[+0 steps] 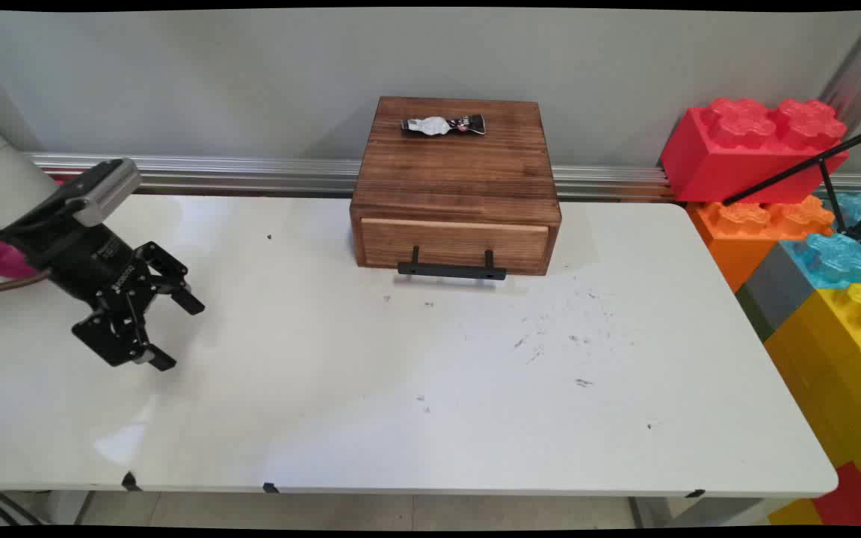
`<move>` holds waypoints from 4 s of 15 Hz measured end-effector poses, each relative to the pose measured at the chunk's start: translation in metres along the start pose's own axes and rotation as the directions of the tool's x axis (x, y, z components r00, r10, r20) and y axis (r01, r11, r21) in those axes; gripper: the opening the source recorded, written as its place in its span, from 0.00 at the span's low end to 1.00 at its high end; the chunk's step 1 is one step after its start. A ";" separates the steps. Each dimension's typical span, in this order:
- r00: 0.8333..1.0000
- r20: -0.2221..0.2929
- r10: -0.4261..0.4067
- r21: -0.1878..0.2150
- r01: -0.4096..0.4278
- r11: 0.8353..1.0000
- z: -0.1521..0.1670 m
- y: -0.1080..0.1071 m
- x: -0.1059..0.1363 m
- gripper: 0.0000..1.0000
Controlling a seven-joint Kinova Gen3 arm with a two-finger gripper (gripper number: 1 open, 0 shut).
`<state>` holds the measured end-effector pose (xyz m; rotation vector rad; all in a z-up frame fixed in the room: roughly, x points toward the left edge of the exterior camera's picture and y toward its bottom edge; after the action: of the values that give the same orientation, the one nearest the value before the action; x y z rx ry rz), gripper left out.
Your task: Open the drawer
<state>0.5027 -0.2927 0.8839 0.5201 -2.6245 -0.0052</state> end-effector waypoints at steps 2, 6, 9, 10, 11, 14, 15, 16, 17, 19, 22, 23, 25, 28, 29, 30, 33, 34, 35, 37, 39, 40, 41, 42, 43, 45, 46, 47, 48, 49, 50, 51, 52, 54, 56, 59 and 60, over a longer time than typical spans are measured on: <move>1.000 -0.015 0.001 0.008 -0.001 1.000 0.000 -0.003 0.006 1.00; 0.997 -0.074 0.019 0.034 -0.016 0.999 0.000 -0.013 0.034 1.00; 0.991 -0.128 0.031 0.070 -0.022 0.997 0.001 -0.025 0.070 1.00; 0.989 -0.141 0.036 0.085 -0.024 0.996 0.001 -0.030 0.085 1.00; 0.987 -0.155 0.042 0.102 -0.027 0.994 0.003 -0.036 0.106 1.00; 0.983 -0.175 0.052 0.136 -0.028 0.990 0.010 -0.048 0.145 1.00; 0.982 -0.179 0.052 0.144 -0.027 0.989 0.013 -0.051 0.155 1.00; 0.982 -0.180 0.054 0.155 -0.026 0.988 0.018 -0.055 0.169 1.00; 0.982 -0.177 0.059 0.166 -0.029 0.986 0.025 -0.059 0.180 1.00; 0.984 -0.161 0.074 0.185 -0.044 0.982 0.040 -0.064 0.199 1.00; 0.988 -0.123 0.094 0.215 -0.066 0.974 0.065 -0.069 0.216 1.00; 0.989 -0.110 0.098 0.222 -0.071 0.972 0.074 -0.070 0.219 1.00; 0.991 -0.090 0.101 0.231 -0.078 0.970 0.088 -0.072 0.224 1.00; 0.993 -0.062 0.102 0.242 -0.084 0.967 0.109 -0.073 0.230 1.00; 0.993 -0.051 0.102 0.250 -0.087 0.964 0.119 -0.075 0.234 1.00; 0.994 -0.044 0.103 0.255 -0.089 0.963 0.125 -0.077 0.236 1.00; 0.994 -0.025 0.105 0.269 -0.094 0.958 0.142 -0.081 0.242 1.00; 0.994 -0.020 0.105 0.273 -0.096 0.957 0.147 -0.083 0.243 1.00; 0.994 -0.016 0.106 0.276 -0.098 0.956 0.151 -0.084 0.244 1.00; 0.994 -0.007 0.109 0.279 -0.103 0.955 0.159 -0.086 0.247 1.00; 0.994 0.001 0.112 0.281 -0.108 0.953 0.167 -0.088 0.249 1.00; 0.993 0.004 0.114 0.282 -0.111 0.953 0.170 -0.089 0.249 1.00; 0.993 0.009 0.118 0.283 -0.115 0.952 0.174 -0.090 0.250 1.00; 0.992 0.014 0.122 0.284 -0.121 0.951 0.179 -0.091 0.252 1.00; 0.992 0.019 0.127 0.284 -0.127 0.950 0.183 -0.093 0.253 1.00; 0.990 0.027 0.137 0.284 -0.139 0.949 0.191 -0.095 0.255 1.00; 0.989 0.031 0.143 0.283 -0.146 0.948 0.194 -0.096 0.255 1.00; 0.988 0.034 0.148 0.282 -0.151 0.947 0.197 -0.096 0.256 1.00; 0.987 0.037 0.153 0.282 -0.157 0.946 0.200 -0.097 0.257 1.00; 0.987 0.041 0.158 0.282 -0.163 0.945 0.203 -0.098 0.257 1.00; 0.986 0.043 0.162 0.282 -0.167 0.945 0.205 -0.098 0.258 1.00; 0.985 0.045 0.164 0.282 -0.170 0.944 0.207 -0.099 0.258 1.00; 0.985 0.047 0.167 0.281 -0.174 0.944 0.209 -0.100 0.259 1.00; 0.984 0.051 0.173 0.280 -0.181 0.943 0.213 -0.101 0.259 1.00; 0.982 0.056 0.182 0.277 -0.190 0.942 0.217 -0.102 0.260 1.00; 0.980 0.063 0.191 0.271 -0.201 0.941 0.223 -0.104 0.259 1.00; 0.979 0.065 0.193 0.269 -0.203 0.941 0.224 -0.105 0.258 1.00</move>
<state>0.2292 -0.5022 0.7878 0.3451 -2.7182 0.4230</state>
